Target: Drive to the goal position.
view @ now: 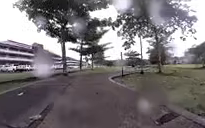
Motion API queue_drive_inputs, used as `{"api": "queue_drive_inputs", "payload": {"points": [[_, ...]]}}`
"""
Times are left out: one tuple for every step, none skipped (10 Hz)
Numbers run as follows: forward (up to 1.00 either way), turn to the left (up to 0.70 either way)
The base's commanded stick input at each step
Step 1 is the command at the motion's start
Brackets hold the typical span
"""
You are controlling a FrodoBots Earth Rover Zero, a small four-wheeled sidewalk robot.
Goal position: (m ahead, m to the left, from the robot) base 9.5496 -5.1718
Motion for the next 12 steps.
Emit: {"api": "queue_drive_inputs", "payload": {"points": [[0.69, 0.0], [0.69, 0.0], [0.69, 0.0], [0.69, 0.0], [0.69, 0.0], [0.69, 0.0], [0.69, 0.0], [0.69, 0.0], [0.69, 0.0], [0.69, 0.0], [0.69, 0.0], [0.69, 0.0]]}}
